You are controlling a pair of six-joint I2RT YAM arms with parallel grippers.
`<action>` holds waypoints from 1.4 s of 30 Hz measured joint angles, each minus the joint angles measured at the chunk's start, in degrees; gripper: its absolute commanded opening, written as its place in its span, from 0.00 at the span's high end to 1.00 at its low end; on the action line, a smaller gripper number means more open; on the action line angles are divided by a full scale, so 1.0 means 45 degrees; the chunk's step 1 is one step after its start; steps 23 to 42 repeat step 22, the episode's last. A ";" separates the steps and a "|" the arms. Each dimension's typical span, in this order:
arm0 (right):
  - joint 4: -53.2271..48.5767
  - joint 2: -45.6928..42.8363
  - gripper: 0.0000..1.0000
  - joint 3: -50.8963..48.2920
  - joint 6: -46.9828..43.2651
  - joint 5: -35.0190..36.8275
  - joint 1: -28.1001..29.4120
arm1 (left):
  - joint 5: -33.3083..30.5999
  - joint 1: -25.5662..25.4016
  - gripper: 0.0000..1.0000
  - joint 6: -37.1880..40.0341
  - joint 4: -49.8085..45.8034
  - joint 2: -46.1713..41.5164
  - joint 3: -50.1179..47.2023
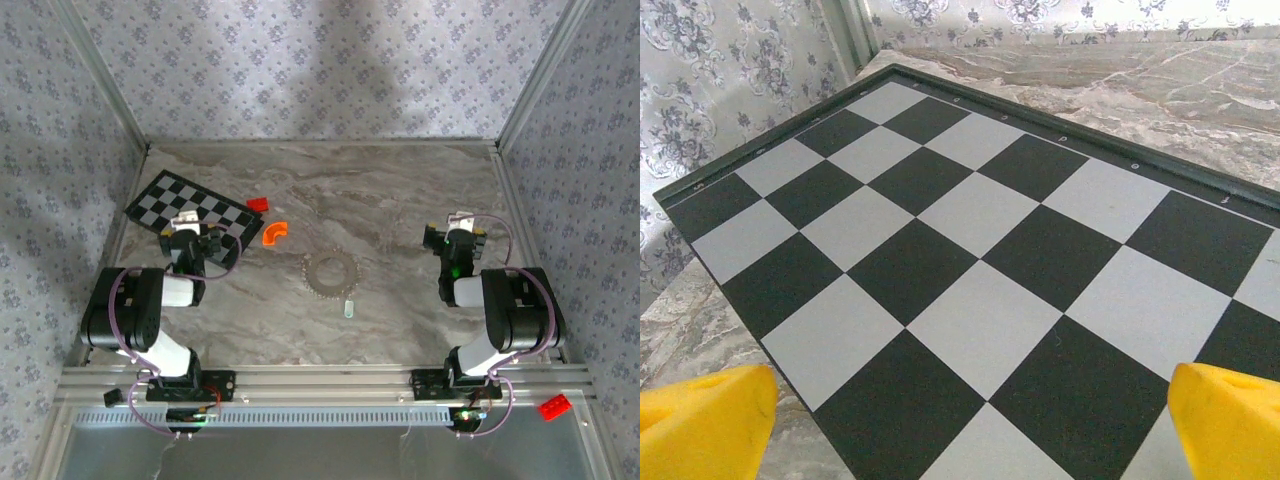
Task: Put the keys on the keyring
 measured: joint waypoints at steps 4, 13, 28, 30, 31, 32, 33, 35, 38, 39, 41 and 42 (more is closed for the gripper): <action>-0.0010 0.0000 0.00 0.0000 0.0000 0.0000 0.0000 | 0.0083 0.0029 0.00 -0.0044 -0.0257 0.0000 0.0000; -0.0015 0.0000 0.00 0.0000 0.0000 0.0000 0.0000 | 0.0092 0.0029 0.00 -0.0092 -0.0272 0.0000 0.0000; -0.0068 0.0000 0.00 0.0000 0.0005 -0.0005 0.0000 | 0.0092 0.0029 0.00 -0.0131 -0.0272 0.0000 0.0000; -0.0068 0.0000 0.00 0.0000 0.0005 -0.0005 0.0000 | 0.0092 0.0029 0.00 -0.0131 -0.0272 0.0000 0.0000; -0.0068 0.0000 0.00 0.0000 0.0005 -0.0005 0.0000 | 0.0092 0.0029 0.00 -0.0131 -0.0272 0.0000 0.0000; -0.0068 0.0000 0.00 0.0000 0.0005 -0.0005 0.0000 | 0.0092 0.0029 0.00 -0.0131 -0.0272 0.0000 0.0000; -0.0068 0.0000 0.00 0.0000 0.0005 -0.0005 0.0000 | 0.0092 0.0029 0.00 -0.0131 -0.0272 0.0000 0.0000; -0.0068 0.0000 0.00 0.0000 0.0005 -0.0005 0.0000 | 0.0092 0.0029 0.00 -0.0131 -0.0272 0.0000 0.0000; -0.0068 0.0000 0.00 0.0000 0.0005 -0.0005 0.0000 | 0.0092 0.0029 0.00 -0.0131 -0.0272 0.0000 0.0000; -0.0068 0.0000 0.00 0.0000 0.0005 -0.0005 0.0000 | 0.0092 0.0029 0.00 -0.0131 -0.0272 0.0000 0.0000; -0.0068 0.0000 0.00 0.0000 0.0005 -0.0005 0.0000 | 0.0092 0.0029 0.00 -0.0131 -0.0272 0.0000 0.0000; -0.0068 0.0000 0.00 0.0000 0.0005 -0.0005 0.0000 | 0.0092 0.0029 0.00 -0.0131 -0.0272 0.0000 0.0000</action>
